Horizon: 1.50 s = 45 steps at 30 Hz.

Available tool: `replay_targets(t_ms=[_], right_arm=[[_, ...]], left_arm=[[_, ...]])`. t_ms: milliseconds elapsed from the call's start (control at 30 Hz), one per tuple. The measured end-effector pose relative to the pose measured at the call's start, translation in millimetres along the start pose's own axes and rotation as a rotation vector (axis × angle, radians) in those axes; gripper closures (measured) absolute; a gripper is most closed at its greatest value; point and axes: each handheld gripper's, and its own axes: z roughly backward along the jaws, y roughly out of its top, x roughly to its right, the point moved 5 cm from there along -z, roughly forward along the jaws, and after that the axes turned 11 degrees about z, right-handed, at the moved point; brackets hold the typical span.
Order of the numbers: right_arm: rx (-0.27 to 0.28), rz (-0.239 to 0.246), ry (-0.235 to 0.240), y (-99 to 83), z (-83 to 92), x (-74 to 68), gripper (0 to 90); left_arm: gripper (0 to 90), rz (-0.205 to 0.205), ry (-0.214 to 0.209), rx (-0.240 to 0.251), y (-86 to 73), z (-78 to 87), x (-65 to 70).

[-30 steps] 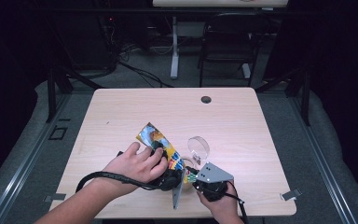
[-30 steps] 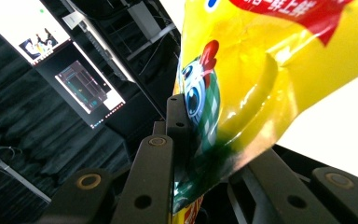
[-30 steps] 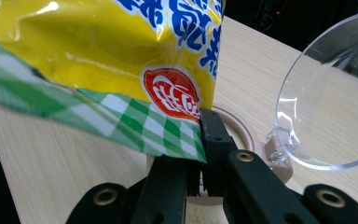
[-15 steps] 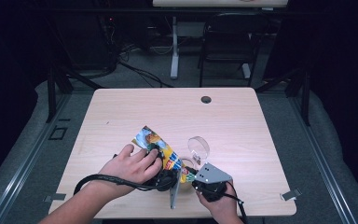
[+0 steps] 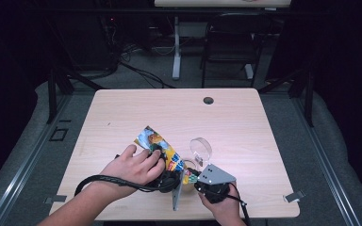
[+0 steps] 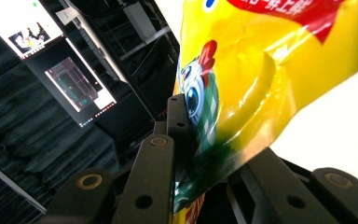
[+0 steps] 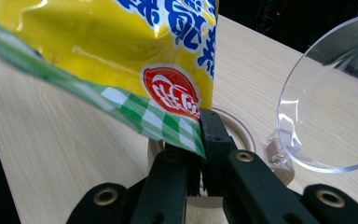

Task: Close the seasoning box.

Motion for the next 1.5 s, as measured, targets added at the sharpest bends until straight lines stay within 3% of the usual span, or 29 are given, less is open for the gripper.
replay_targets(t_ms=[500,800,1000,1067,1500], right_arm=[[-0.001,-0.011,0.015,-0.1,-0.6,-0.9,88.5],[0.003,-0.016,0.026,-0.1,-1.8,-2.1,88.5],[-0.001,-0.016,0.030,-0.3,-2.0,-2.6,88.5],[-0.003,-0.016,0.030,-0.5,-2.3,-2.7,88.5],[0.002,-0.014,0.031,0.0,-1.9,-3.0,88.5]], left_arm=[[83.5,-0.036,0.019,-0.002,2.7,1.3,-1.9],[83.3,-0.080,0.045,-0.011,5.6,3.5,-4.0],[83.2,-0.070,0.039,-0.002,6.7,2.7,-2.3],[83.2,-0.097,0.053,-0.022,6.5,3.7,-4.0],[83.2,-0.089,0.045,-0.016,6.8,4.9,-5.2]])
